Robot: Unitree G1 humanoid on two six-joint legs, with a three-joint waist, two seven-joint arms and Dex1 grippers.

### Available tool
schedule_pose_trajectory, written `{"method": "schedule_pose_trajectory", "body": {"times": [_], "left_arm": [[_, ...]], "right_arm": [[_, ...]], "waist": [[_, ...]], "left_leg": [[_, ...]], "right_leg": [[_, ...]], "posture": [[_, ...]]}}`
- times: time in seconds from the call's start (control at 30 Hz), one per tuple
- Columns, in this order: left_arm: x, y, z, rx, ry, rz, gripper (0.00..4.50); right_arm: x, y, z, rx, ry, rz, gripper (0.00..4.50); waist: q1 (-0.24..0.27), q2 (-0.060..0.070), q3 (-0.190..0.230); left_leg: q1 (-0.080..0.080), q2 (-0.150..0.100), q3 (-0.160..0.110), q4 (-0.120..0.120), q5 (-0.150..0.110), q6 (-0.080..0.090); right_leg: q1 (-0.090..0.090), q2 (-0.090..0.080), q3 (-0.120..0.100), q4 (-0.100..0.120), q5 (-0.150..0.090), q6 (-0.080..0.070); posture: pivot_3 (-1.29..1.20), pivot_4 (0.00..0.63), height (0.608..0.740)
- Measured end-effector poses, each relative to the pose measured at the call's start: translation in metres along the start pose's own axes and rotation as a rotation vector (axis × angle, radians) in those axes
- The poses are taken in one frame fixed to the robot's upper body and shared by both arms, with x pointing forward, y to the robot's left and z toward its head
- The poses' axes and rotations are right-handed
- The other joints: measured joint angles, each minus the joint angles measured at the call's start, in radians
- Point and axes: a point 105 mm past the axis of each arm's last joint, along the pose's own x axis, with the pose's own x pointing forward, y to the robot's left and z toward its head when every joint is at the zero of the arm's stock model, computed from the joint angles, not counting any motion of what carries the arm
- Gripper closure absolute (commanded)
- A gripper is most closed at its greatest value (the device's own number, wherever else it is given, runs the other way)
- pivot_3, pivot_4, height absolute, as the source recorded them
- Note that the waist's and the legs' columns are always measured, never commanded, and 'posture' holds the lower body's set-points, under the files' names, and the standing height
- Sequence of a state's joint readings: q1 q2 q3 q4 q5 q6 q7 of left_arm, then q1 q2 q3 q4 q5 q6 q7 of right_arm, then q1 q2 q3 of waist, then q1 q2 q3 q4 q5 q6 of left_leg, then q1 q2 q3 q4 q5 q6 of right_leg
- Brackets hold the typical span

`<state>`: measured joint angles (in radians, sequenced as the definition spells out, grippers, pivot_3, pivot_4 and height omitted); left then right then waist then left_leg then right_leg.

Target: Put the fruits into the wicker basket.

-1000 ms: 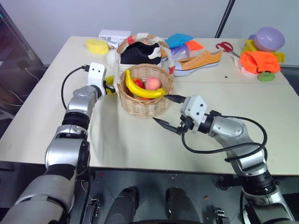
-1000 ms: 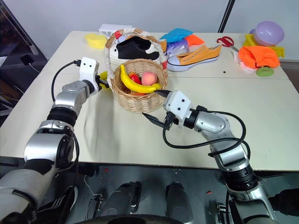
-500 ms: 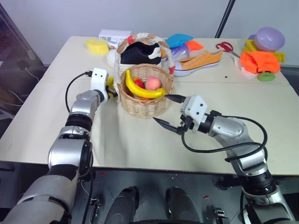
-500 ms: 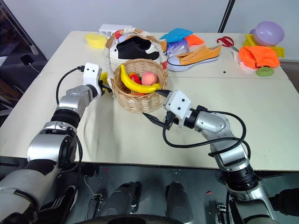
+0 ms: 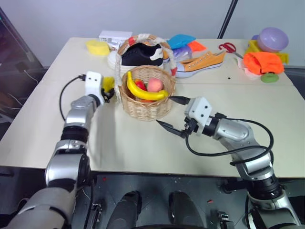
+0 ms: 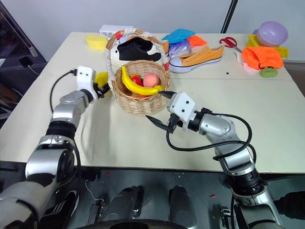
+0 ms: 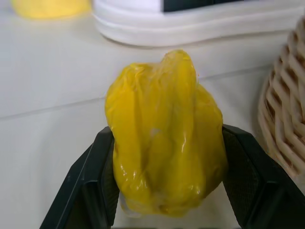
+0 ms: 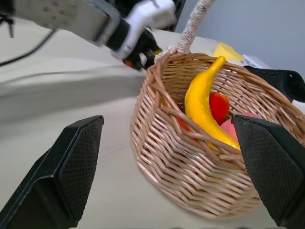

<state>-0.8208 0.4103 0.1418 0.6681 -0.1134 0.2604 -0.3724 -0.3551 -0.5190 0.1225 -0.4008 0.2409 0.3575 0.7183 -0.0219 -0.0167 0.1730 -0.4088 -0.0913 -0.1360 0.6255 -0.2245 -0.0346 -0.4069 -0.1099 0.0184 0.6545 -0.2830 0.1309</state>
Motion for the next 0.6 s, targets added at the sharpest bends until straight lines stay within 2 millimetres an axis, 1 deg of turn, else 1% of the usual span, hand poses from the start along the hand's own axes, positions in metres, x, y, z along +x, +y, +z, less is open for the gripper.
{"method": "schedule_pose_trajectory", "body": {"times": [0.07,0.1,0.13,0.17,0.23,0.27,0.33,0.4,0.47,0.57,0.6], "left_arm": [[-0.020,0.007,0.012,0.011,-0.058,-0.018,1.91],[-0.036,0.009,0.018,0.010,-0.088,-0.046,1.91],[-0.046,0.007,0.021,0.012,-0.102,-0.074,1.91],[-0.061,0.005,0.022,-0.002,-0.108,-0.113,1.91],[-0.092,-0.008,0.023,-0.040,-0.124,-0.244,1.91],[-0.116,-0.015,0.024,-0.098,-0.125,-0.340,1.91],[-0.140,-0.024,0.031,-0.142,-0.134,-0.446,1.91],[-0.153,-0.031,0.045,-0.158,-0.189,-0.516,1.91],[-0.156,-0.043,0.053,-0.172,-0.228,-0.576,1.91],[-0.140,-0.073,0.066,-0.198,-0.288,-0.636,1.91],[-0.131,-0.088,0.069,-0.194,-0.297,-0.654,1.91]], "right_arm": [[-0.007,-0.006,0.002,0.031,-0.014,-0.030,0.00],[-0.011,-0.010,0.004,0.048,-0.024,-0.047,0.00],[-0.016,-0.013,0.004,0.054,-0.024,-0.063,0.00],[-0.019,-0.015,0.004,0.064,-0.023,-0.070,0.00],[-0.026,-0.017,0.000,0.065,-0.003,-0.084,0.00],[-0.029,-0.020,-0.003,0.067,0.015,-0.093,0.00],[-0.031,-0.024,-0.004,0.066,0.021,-0.106,0.00],[-0.030,-0.026,-0.004,0.066,0.019,-0.104,0.00],[-0.028,-0.026,-0.002,0.052,0.009,-0.095,0.00],[-0.026,-0.027,-0.003,0.049,0.011,-0.096,0.00],[-0.026,-0.028,-0.003,0.050,0.011,-0.097,0.00]], "waist": [[0.003,0.000,0.000],[0.002,0.000,0.000],[0.003,0.000,0.000],[0.005,0.000,0.000],[0.003,0.001,0.000],[0.004,0.001,0.000],[0.005,0.001,0.000],[0.012,0.001,0.000],[0.014,0.001,0.000],[0.027,0.001,-0.001],[0.031,0.001,-0.001]], "left_leg": [[0.000,0.000,0.000,0.000,0.000,0.000],[0.000,0.000,0.000,0.000,0.000,0.000],[0.000,0.000,0.001,0.000,0.000,0.000],[0.000,0.000,0.001,0.000,0.000,0.000],[0.000,0.001,0.001,0.000,-0.001,0.001],[0.000,0.001,0.001,0.000,-0.001,0.001],[0.001,0.001,0.001,0.000,-0.001,0.001],[0.001,0.001,0.000,0.000,-0.001,0.001],[0.002,0.001,0.000,0.002,-0.001,0.001],[0.002,0.000,0.000,0.005,-0.001,0.002],[0.002,0.000,0.000,0.005,-0.001,0.002]], "right_leg": [[0.000,0.000,0.001,0.000,0.000,0.000],[0.000,0.000,0.002,-0.001,0.000,0.000],[0.000,-0.001,0.002,-0.001,0.000,0.000],[0.000,0.000,0.002,-0.001,0.000,0.000],[0.001,-0.001,0.003,-0.001,0.000,0.000],[0.001,0.000,0.003,-0.001,0.000,-0.001],[0.001,0.000,0.003,-0.001,0.000,-0.001],[0.003,0.000,0.001,-0.001,0.001,-0.002],[0.005,0.000,0.001,-0.001,0.001,-0.002],[0.008,0.000,0.000,-0.004,0.002,-0.001],[0.009,0.000,0.000,-0.005,0.004,0.000]], "posture": [[0.00,0.150,0.740],[0.00,0.150,0.740],[0.00,0.150,0.740],[0.00,0.150,0.740],[0.00,0.150,0.740],[0.00,0.150,0.740],[0.00,0.150,0.740],[0.00,0.150,0.740],[0.00,0.150,0.740],[0.00,0.150,0.740],[0.00,0.150,0.740]]}}
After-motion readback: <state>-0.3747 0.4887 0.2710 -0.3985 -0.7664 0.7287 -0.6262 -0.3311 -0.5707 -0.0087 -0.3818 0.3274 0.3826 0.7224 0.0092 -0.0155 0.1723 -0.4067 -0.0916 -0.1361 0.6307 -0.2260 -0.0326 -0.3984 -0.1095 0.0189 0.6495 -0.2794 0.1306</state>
